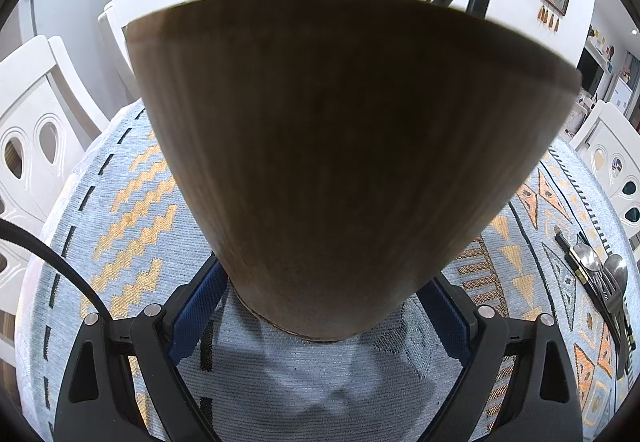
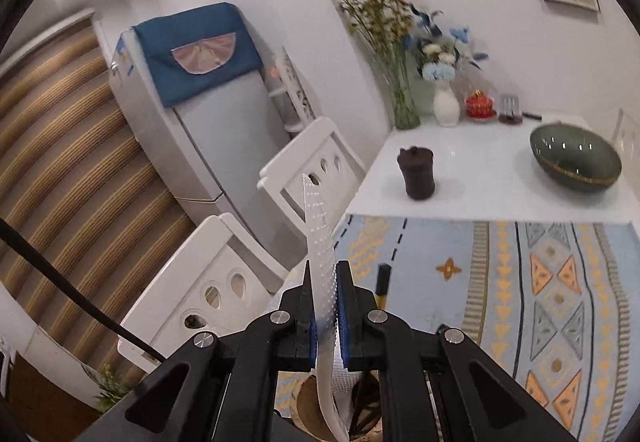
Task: Organize utensils
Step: 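Carry the white knife to the wooden cup and drop it in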
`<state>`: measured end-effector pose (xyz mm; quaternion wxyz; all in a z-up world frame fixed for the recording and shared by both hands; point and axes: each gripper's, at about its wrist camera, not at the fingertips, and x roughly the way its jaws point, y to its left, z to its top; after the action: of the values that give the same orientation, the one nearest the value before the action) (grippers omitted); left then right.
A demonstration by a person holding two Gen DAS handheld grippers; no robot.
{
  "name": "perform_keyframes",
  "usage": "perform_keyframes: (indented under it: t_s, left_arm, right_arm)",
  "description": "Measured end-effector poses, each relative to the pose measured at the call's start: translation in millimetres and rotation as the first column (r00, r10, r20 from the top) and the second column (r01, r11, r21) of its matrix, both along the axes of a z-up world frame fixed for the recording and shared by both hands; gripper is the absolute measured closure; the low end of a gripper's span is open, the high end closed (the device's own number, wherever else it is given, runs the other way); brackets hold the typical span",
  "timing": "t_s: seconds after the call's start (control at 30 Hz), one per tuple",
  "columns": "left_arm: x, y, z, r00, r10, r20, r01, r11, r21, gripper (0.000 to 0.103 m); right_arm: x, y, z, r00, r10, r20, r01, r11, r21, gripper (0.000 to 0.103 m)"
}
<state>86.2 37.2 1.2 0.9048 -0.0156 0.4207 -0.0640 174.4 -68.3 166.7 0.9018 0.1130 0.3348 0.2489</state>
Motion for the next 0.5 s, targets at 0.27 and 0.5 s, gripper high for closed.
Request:
perform_keyframes:
  t_s: [0.27, 0.5]
  left_arm:
    - [0.0, -0.2, 0.0, 1.000, 0.000, 0.000, 0.000, 1.000, 0.000, 0.009]
    - [0.0, -0.4, 0.1, 1.000, 0.000, 0.000, 0.000, 1.000, 0.000, 0.009]
  right_arm:
    - [-5.9, -3.0, -1.2, 1.000, -0.004, -0.019, 0.005, 1.000, 0.012, 0.096]
    - [-6.2, -9.2, 1.5, 0.999, -0.033, -0.020, 0.034, 0.999, 0.035, 0.096]
